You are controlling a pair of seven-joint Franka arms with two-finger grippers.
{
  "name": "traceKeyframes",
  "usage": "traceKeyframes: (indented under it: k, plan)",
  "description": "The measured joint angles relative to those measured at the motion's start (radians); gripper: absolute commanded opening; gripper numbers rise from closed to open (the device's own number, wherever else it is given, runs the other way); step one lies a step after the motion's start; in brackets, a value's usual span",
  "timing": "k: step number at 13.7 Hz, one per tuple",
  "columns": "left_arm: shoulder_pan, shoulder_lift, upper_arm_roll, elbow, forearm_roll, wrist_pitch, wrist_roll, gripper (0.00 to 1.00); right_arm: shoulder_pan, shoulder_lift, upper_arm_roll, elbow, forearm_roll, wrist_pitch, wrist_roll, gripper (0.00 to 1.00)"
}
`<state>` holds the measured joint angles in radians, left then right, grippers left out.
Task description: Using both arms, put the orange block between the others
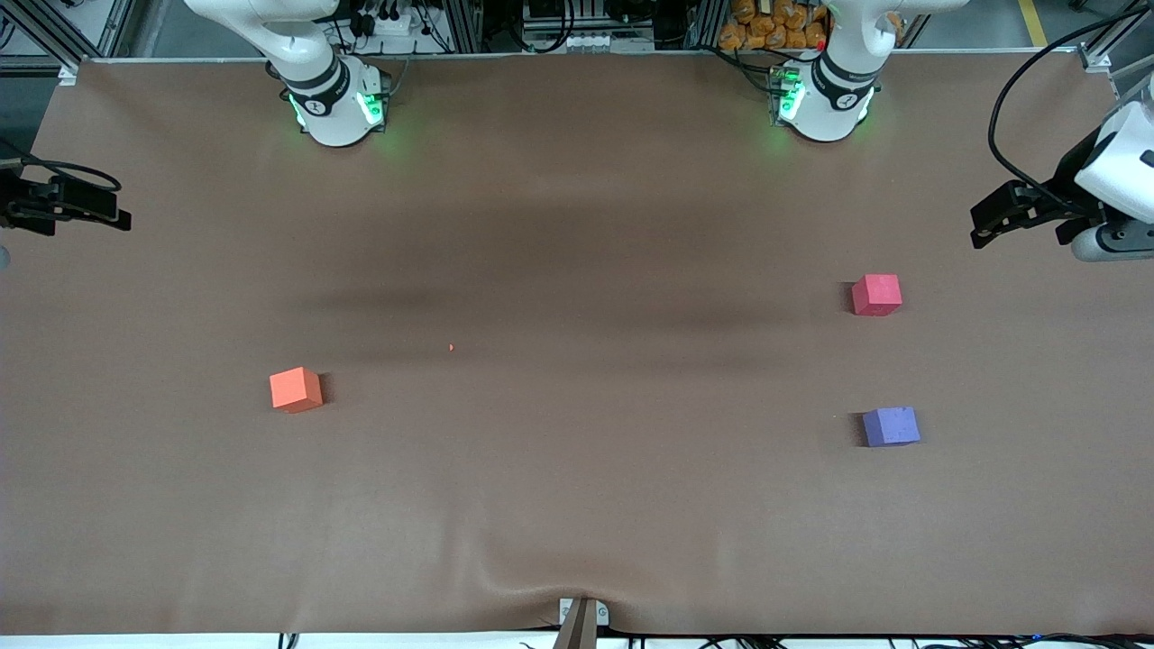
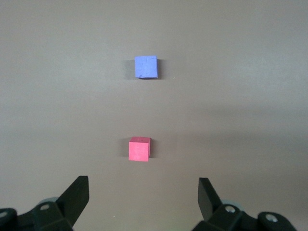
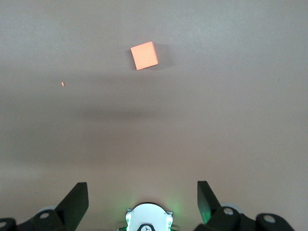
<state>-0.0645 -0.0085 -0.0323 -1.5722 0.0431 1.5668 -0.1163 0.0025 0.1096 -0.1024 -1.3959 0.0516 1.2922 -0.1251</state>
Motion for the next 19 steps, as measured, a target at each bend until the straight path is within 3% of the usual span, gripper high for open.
traceKeyframes:
  k: [7,19]
  plan:
    - [0.001,0.002,0.000,0.013,0.000,0.001,0.000,1.00,-0.008,0.002,0.039,-0.009,0.000,0.030,0.000,1.00]
    - [0.011,0.027,0.001,0.026,-0.001,0.002,0.000,1.00,-0.008,0.001,0.046,-0.001,-0.001,0.034,0.005,1.00]
